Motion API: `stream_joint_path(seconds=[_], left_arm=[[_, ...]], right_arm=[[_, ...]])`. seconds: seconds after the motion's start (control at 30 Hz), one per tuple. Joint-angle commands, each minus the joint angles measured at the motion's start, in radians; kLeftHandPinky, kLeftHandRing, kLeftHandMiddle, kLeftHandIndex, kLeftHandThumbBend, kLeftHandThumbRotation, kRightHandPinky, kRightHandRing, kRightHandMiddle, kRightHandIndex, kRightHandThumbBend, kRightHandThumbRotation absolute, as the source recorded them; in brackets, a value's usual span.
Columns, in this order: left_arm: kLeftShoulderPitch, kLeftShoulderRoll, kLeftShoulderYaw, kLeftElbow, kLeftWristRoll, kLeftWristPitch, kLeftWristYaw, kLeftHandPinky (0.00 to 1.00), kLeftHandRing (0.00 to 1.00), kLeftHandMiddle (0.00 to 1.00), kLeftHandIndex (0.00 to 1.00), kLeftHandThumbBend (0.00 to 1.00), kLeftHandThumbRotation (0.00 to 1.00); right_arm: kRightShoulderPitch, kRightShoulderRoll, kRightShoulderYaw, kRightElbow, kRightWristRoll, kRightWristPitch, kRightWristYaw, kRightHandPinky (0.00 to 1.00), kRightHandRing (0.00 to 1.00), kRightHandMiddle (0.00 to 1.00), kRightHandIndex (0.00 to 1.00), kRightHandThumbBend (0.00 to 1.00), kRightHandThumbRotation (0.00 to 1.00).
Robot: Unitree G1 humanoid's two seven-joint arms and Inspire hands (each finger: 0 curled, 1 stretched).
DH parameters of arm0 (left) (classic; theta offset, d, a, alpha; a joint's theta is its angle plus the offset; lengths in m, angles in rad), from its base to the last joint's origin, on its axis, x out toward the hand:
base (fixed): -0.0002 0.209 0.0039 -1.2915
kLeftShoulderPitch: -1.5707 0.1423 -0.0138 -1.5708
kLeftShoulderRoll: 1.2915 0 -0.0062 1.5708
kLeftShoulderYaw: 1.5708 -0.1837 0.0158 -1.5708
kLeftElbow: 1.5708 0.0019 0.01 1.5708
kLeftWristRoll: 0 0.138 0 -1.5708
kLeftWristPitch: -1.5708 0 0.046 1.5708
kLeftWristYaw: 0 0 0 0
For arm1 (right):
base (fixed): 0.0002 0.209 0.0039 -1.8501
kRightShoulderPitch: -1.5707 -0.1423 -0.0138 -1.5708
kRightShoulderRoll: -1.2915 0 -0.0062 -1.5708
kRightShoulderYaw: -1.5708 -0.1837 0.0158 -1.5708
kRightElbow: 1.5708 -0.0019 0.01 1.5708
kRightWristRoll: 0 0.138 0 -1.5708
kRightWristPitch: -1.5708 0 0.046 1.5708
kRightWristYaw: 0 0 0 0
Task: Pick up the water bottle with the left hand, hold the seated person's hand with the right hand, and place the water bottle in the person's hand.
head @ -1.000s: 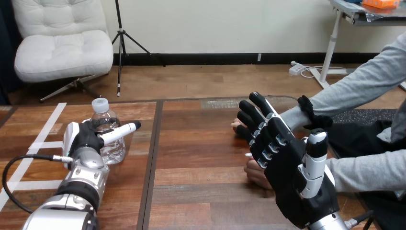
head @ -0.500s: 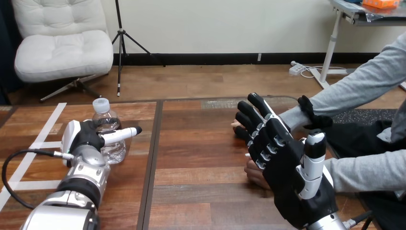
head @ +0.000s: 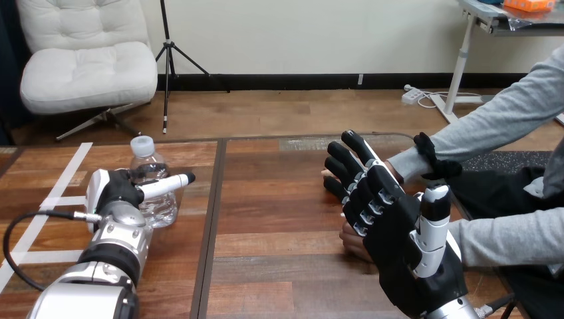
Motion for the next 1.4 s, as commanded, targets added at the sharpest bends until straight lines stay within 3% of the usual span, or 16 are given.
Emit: stream_joint_path(seconds=[0.0,0.1,0.27,0.6,0.9,1.37], left_arm=[[-0.087,-0.021,0.027,-0.016,-0.021,0.005,0.029,0.65,0.76,0.79,0.64,0.92,0.04],[-0.090,-0.027,0.029,-0.018,-0.026,0.013,0.046,0.58,0.72,0.74,0.55,0.91,0.01],[-0.088,-0.034,0.031,-0.018,-0.027,0.017,0.070,0.50,0.65,0.68,0.51,0.89,0.00],[-0.077,-0.045,0.021,-0.018,-0.012,-0.001,0.109,0.27,0.35,0.43,0.59,0.82,0.00],[-0.072,-0.053,0.012,-0.016,-0.001,-0.016,0.143,0.19,0.25,0.34,0.70,0.76,0.00],[-0.066,-0.057,0.018,-0.014,0.000,-0.040,0.159,0.14,0.20,0.28,0.74,0.70,0.00]], right_arm=[[-0.024,0.001,-0.005,-0.049,0.014,-0.009,0.000,1.00,0.99,0.97,0.99,0.98,1.00],[-0.026,0.002,-0.005,-0.047,0.011,-0.011,-0.001,1.00,0.99,0.97,0.98,0.98,1.00],[-0.025,0.004,-0.004,-0.047,0.012,-0.009,-0.003,1.00,0.99,0.97,0.98,0.98,1.00],[-0.022,0.005,-0.002,-0.053,0.012,-0.008,-0.005,1.00,0.98,0.96,0.98,0.99,1.00],[-0.020,0.003,-0.003,-0.053,0.015,-0.010,-0.001,1.00,0.99,0.97,0.98,0.99,1.00],[-0.022,0.004,-0.004,-0.051,0.016,-0.010,-0.003,1.00,0.98,0.96,0.98,0.99,1.00]])
